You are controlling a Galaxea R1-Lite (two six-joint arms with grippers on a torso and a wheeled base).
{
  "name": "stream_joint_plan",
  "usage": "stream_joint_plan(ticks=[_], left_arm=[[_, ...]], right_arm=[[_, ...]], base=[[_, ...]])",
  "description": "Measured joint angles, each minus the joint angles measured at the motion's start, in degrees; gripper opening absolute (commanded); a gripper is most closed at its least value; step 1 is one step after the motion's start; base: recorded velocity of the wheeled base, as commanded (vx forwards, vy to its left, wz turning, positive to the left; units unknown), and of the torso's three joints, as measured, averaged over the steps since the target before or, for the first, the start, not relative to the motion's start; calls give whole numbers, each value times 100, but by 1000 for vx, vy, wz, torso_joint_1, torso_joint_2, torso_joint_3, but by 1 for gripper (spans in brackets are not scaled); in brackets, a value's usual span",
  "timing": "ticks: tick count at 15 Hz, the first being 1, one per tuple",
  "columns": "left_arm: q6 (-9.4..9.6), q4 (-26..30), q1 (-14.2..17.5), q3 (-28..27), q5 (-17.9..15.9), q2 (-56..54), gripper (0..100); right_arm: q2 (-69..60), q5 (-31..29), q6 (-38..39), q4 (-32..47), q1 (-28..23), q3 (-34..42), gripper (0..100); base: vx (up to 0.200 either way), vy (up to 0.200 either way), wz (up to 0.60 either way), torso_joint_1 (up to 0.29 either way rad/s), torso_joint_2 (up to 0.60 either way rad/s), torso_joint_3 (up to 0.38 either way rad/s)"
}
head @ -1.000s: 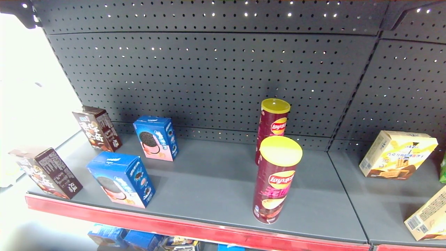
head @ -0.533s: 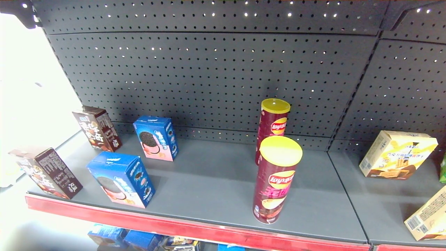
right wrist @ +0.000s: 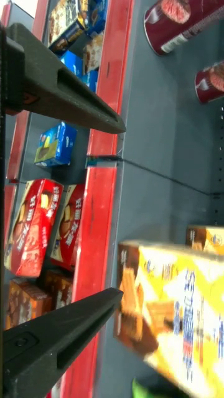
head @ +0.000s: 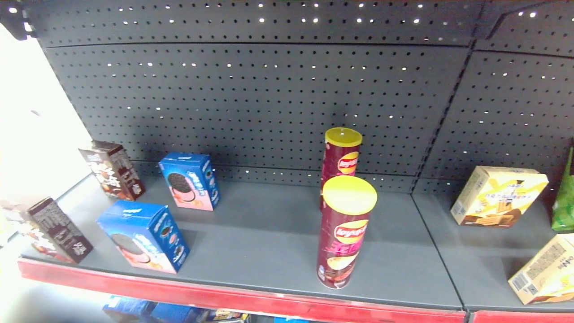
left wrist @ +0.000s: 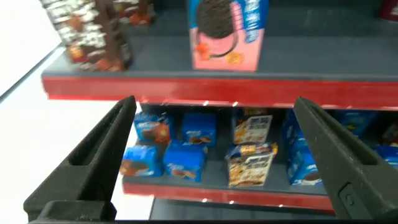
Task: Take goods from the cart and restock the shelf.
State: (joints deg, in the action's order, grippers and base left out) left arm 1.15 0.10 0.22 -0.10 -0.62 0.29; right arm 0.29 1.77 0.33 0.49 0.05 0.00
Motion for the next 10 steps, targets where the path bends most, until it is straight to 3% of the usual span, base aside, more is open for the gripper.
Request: stream_joint_plan(ticks=[10], left_arm=[[-2,0,2,0,-6,4,100]], right_arm=[[0,-2,2,5,0,0,100]], base=[[0,0,0,0,0,0]])
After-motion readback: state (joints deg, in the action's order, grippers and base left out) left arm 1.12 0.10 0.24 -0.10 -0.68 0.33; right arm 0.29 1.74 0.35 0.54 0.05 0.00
